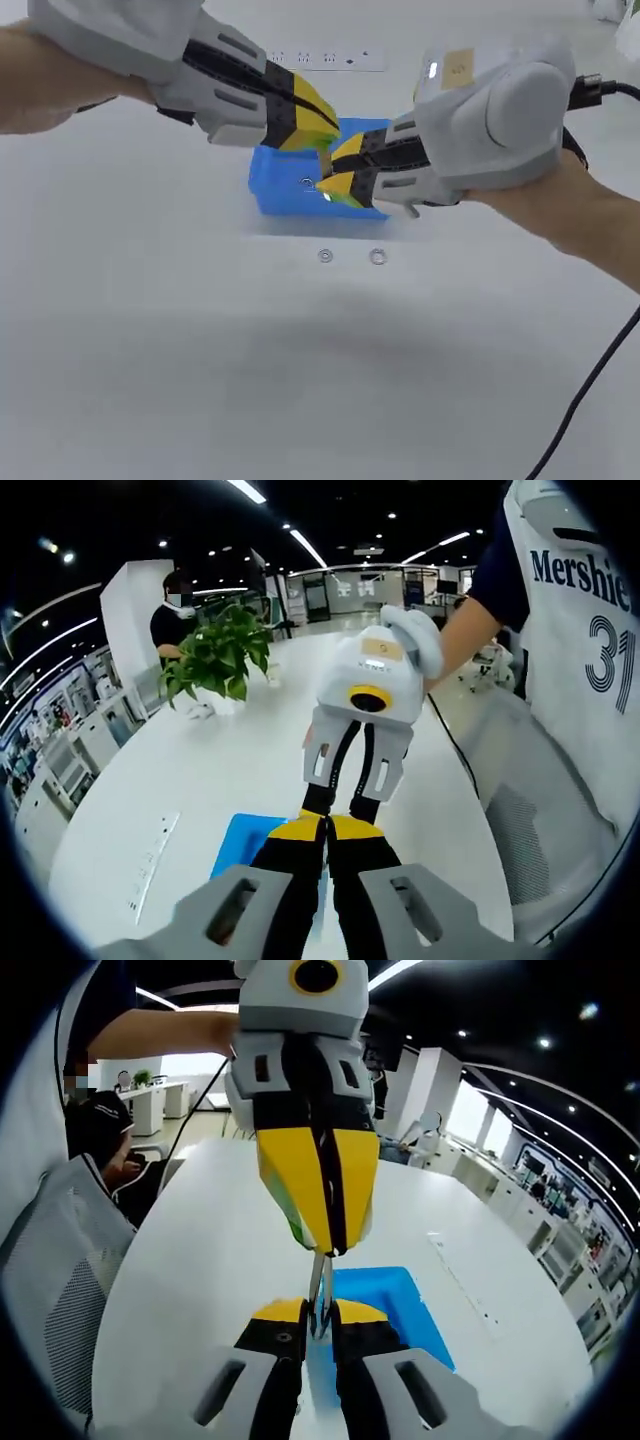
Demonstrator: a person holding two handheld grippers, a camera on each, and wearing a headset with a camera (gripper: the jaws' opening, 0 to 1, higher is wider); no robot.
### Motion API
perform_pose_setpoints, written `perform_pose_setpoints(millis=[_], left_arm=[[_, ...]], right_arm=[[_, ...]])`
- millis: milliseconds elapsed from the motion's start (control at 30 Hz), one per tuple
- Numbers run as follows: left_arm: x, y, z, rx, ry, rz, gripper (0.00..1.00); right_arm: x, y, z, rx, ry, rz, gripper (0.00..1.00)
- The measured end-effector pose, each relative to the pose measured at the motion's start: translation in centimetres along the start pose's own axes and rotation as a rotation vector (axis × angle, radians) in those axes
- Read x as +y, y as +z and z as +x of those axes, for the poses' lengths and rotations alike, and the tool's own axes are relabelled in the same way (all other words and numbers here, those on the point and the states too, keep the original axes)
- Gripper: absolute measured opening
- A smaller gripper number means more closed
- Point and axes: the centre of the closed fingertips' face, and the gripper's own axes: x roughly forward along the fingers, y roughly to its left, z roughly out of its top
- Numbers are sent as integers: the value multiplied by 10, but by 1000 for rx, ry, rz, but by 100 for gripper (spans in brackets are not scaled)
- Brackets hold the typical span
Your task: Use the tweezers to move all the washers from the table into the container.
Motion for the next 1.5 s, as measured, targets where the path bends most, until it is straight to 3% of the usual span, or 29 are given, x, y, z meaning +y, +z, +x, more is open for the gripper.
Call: perform_pose_setpoints(millis=[333, 533, 1033, 1233, 1500], left_arm=[[32, 11, 0, 9, 10, 75, 5], [47, 6, 8, 2, 17, 85, 5], [66, -36, 39, 37, 5, 51, 5], [68, -52, 48, 33, -5, 16, 5], [68, -65, 56, 45, -19, -7, 5]], right_arm=[[-36, 8, 0, -17, -38, -32, 11], [-53, 0, 6, -7, -47, -39, 11], [-72, -47, 48, 14, -15, 3, 10], [-68, -62, 59, 23, 2, 35, 11], [-63, -73, 67, 32, 19, 58, 11]])
